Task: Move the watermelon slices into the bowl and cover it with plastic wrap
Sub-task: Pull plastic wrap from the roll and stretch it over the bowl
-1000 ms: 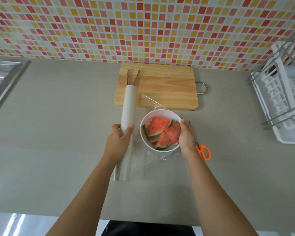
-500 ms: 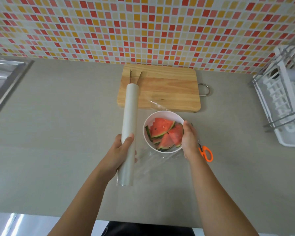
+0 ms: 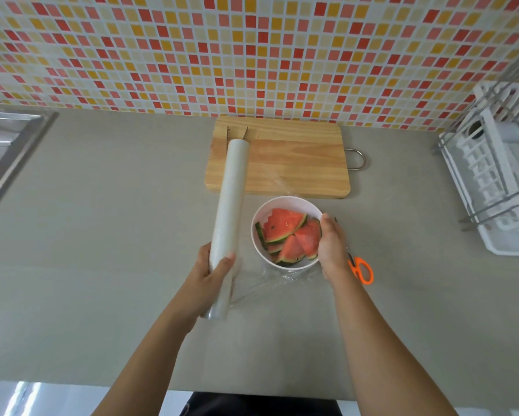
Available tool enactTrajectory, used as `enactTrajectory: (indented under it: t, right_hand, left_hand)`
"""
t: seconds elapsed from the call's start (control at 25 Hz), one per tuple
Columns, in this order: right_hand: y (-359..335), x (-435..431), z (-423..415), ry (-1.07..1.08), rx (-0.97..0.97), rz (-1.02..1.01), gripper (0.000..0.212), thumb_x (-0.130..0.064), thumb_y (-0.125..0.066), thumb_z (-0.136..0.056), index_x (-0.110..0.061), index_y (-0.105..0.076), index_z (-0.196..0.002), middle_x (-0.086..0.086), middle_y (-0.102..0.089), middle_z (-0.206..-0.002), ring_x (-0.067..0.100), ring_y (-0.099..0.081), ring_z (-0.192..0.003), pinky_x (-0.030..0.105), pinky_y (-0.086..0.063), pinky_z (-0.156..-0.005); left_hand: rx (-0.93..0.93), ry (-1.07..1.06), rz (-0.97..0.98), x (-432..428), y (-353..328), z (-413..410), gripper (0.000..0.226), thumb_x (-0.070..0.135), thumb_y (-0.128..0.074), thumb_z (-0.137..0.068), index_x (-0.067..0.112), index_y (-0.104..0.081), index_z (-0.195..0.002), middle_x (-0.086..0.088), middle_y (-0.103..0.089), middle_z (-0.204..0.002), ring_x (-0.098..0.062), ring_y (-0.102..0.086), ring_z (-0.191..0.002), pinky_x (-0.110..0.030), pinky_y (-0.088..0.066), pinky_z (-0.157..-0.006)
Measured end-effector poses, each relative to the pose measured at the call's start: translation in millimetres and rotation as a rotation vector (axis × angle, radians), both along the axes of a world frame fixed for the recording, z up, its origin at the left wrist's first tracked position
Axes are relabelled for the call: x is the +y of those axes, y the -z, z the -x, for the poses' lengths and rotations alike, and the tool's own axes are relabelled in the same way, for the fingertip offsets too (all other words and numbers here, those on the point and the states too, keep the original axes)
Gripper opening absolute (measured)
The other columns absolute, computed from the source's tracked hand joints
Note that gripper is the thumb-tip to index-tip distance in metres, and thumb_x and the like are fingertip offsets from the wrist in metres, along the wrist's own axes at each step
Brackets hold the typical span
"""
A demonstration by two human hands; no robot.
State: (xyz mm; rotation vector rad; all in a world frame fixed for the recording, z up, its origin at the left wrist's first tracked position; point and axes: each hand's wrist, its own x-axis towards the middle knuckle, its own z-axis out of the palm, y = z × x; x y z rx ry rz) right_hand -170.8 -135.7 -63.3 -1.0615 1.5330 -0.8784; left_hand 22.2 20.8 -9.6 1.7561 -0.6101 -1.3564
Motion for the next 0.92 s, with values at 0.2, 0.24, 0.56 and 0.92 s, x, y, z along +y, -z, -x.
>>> enactTrajectory:
  t: [0.2,0.24,0.56,0.92]
  right_hand:
    - [-2.0,-14.2,-1.3,-0.025,-0.041,-0.003,0.032,-0.037,-0.035,-0.094,-0.021,-0.060,-0.085,0.005,-0.065,-0.097,0.021,-0.059,-0.094,0.037,-0.045,-0.088]
    - [-4.3,-18.6,-3.0,-0.019,-0.052,0.015,0.034,-0.034,-0.035,-0.095,-0.020,-0.060,-0.077,0.001,-0.065,-0.087,0.019,-0.059,-0.086,0.033,-0.046,-0.080]
    - [-9.2,-46.9,-15.0,-0.033,-0.063,0.077,0.029,-0.026,-0.035,-0.097,-0.013,-0.062,-0.096,0.004,-0.063,-0.096,0.018,-0.058,-0.092,0.031,-0.043,-0.084]
    - [-11.6,-45.6,-13.4,-0.050,-0.058,0.089,0.028,-0.025,-0.035,-0.098,-0.015,-0.060,-0.089,-0.001,-0.062,-0.089,0.014,-0.056,-0.085,0.025,-0.042,-0.074]
  left_hand:
    - [-0.025,-0.102,-0.062,-1.9,-1.2,4.9,0.053,0.042,-0.074,-0.060,0.018,-0.051,-0.101,-0.009,-0.067,-0.101,-0.028,-0.069,-0.087,-0.033,-0.049,-0.055]
    - [-0.038,-0.117,-0.038,-4.1,-0.4,6.0,0.047,0.042,-0.073,-0.064,0.017,-0.053,-0.098,-0.009,-0.067,-0.098,-0.027,-0.070,-0.085,-0.033,-0.048,-0.053]
    - [-0.030,-0.136,0.002,-20.5,-4.3,7.1,0.027,0.045,-0.058,-0.088,0.025,-0.051,-0.105,-0.006,-0.062,-0.088,-0.020,-0.064,-0.066,-0.027,-0.052,-0.051]
    - [-0.062,-0.152,0.047,-1.6,10.0,6.8,0.042,0.055,-0.061,-0.075,0.019,-0.064,-0.096,0.001,-0.068,-0.084,-0.020,-0.068,-0.063,-0.032,-0.050,-0.060]
